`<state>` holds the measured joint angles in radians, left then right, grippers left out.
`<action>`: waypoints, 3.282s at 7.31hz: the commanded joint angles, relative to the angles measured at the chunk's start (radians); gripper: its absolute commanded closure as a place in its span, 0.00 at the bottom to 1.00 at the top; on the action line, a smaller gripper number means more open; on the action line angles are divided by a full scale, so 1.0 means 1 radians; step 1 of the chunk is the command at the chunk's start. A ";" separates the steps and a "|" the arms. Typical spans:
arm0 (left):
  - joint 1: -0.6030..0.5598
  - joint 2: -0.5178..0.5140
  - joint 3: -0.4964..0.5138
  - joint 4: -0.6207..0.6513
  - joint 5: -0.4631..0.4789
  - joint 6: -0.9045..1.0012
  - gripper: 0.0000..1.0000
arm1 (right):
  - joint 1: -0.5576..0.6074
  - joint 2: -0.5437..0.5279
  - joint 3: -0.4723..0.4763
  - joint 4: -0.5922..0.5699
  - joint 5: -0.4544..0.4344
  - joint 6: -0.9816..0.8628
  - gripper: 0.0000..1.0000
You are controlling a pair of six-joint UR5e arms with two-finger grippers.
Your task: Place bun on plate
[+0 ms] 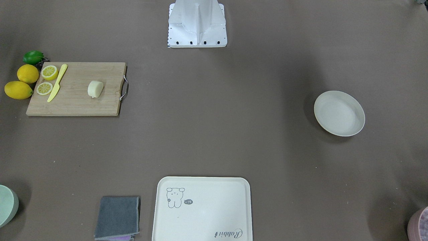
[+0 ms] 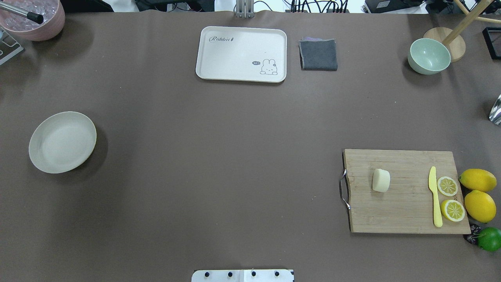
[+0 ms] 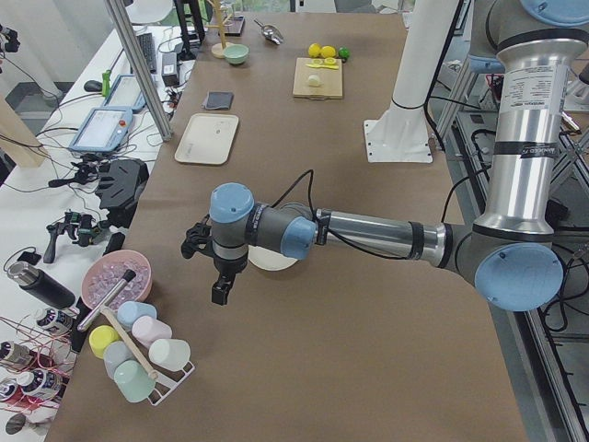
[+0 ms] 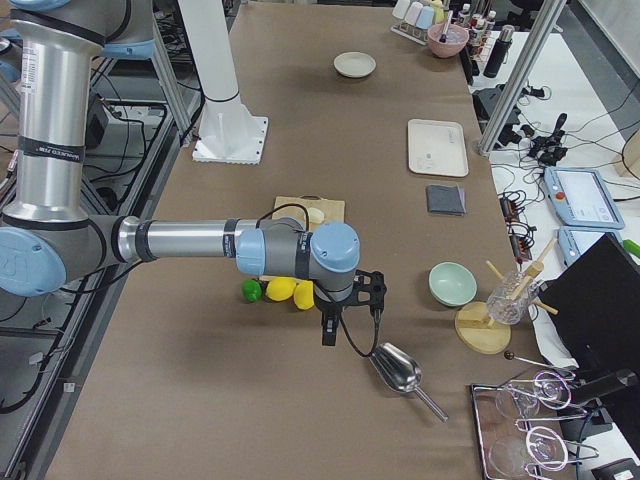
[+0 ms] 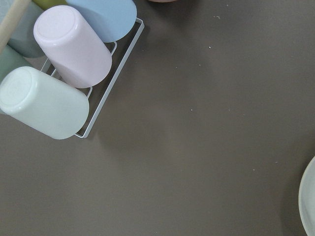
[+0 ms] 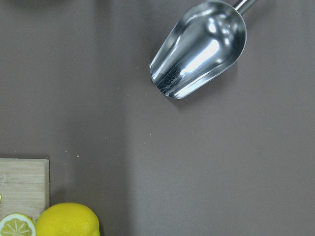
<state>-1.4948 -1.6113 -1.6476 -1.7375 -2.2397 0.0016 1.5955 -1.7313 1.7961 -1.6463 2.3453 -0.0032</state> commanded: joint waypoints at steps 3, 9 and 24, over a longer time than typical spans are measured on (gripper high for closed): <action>0.001 0.002 -0.003 -0.008 -0.001 0.000 0.02 | 0.000 0.004 0.000 0.000 -0.003 0.000 0.01; 0.001 -0.001 -0.012 -0.008 -0.001 0.000 0.02 | 0.006 -0.002 0.009 -0.007 0.011 0.000 0.01; 0.031 0.013 0.032 -0.182 -0.012 -0.032 0.02 | 0.038 -0.045 0.062 0.003 0.012 -0.001 0.01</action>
<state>-1.4636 -1.6018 -1.6141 -1.9163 -2.2504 -0.0281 1.6350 -1.7790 1.8588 -1.6429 2.3582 -0.0061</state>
